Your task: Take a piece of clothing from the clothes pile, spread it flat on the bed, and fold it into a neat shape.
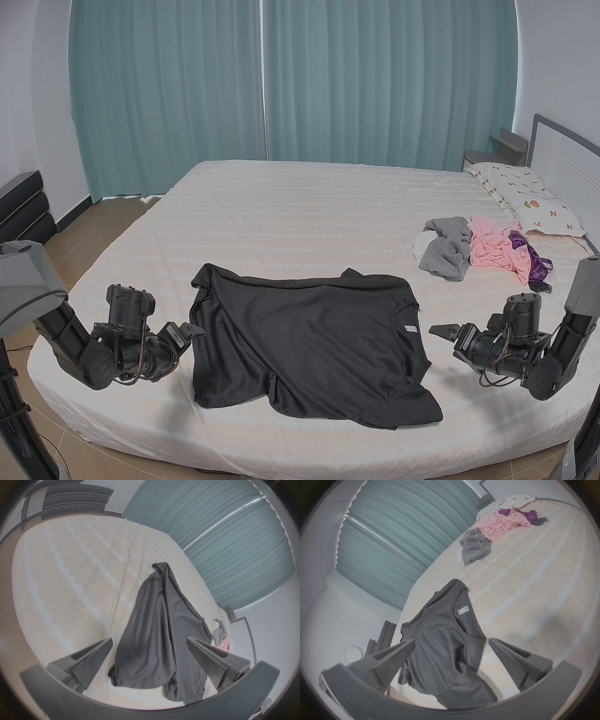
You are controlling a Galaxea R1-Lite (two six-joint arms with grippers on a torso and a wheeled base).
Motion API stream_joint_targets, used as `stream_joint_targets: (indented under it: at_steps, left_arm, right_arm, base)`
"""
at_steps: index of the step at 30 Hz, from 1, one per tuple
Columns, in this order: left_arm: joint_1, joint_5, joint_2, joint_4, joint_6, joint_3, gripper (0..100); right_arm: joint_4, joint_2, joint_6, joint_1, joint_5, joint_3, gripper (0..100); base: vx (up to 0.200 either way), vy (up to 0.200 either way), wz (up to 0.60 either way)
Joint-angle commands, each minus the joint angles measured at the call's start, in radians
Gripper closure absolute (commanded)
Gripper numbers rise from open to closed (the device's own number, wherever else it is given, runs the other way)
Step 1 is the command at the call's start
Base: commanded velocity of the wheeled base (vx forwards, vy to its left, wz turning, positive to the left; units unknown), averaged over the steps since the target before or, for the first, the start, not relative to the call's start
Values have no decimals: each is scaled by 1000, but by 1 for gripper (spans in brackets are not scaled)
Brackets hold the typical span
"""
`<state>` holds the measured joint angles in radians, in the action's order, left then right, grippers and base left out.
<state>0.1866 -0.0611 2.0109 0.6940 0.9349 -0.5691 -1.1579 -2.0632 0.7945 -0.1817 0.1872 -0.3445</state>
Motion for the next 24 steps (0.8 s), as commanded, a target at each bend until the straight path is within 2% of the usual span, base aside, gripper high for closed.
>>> stream_joint_targets:
  at_steps: [1, 5, 9, 18, 24]
  left_arm:
    - [34, -14, -63, 45, 12, 110, 0]
    - [34, -52, -52, 47, 13, 137, 0]
    - [34, -59, -41, 47, 18, 138, 0]
    - [39, -60, -41, 47, 18, 143, 0]
    - [42, -62, -40, 47, 19, 143, 0]
  right_arm:
    - [-26, 48, 9, -10, 11, 104, 0]
    - [-29, 46, 9, -12, 12, 144, 0]
    - [-29, 54, 9, -12, 12, 148, 0]
    - [-29, 52, 11, -24, 12, 157, 0]
    - [-31, 46, 11, -24, 14, 157, 0]
  base:
    - [0, 0, 0]
    - [0, 0, 0]
    - [0, 0, 0]
    - [-200, 0, 0]
    - [0, 0, 0]
